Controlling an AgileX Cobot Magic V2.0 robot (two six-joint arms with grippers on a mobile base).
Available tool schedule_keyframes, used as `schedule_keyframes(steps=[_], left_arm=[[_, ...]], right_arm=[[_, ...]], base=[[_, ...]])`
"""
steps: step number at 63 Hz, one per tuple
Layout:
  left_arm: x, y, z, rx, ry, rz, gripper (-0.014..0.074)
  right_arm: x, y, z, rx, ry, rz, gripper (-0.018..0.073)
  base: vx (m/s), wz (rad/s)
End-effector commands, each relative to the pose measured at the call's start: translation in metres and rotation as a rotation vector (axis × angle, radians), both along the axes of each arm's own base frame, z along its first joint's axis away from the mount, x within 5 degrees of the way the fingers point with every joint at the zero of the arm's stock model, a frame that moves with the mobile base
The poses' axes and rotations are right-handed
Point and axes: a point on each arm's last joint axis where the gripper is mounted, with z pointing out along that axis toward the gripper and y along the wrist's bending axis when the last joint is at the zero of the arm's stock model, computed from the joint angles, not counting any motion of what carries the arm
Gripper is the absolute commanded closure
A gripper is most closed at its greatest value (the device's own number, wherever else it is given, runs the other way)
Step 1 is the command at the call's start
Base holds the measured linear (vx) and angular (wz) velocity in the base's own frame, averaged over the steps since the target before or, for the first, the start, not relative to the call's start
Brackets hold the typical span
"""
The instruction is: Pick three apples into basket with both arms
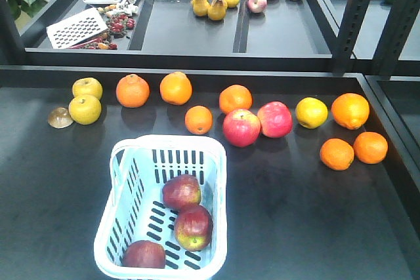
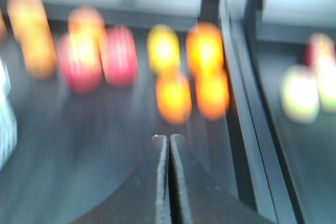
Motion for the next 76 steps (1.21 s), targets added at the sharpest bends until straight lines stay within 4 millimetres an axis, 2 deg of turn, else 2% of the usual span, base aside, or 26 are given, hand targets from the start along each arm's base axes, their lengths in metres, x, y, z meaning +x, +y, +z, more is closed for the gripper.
schedule_keyframes(steps=[1,12,21,76], left_arm=[[-0.001,0.0,0.007,-0.02,-0.089,-0.006,0.0603],[-0.001,0.0,0.007,-0.02,-0.089,-0.006,0.0603],[-0.001,0.0,0.007,-0.02,-0.088,-0.005,0.0603],[-0.001,0.0,0.007,-0.02,-0.088,-0.005,0.0603]], right_arm=[[-0.003,0.001,-0.006,-0.022,-0.177,0.019,0.0568],[-0.011,0.002,-0.047,-0.004,-0.222,0.027,0.0568],[-0.006,0.003,-0.072,0.006,-0.227,0.039,0.0568],[-0.006,0.004,-0.069,0.011,-0.268,0.044,0.0568]], base=[[0.0,0.0],[0.0,0.0],[0.0,0.0],[0.0,0.0]])
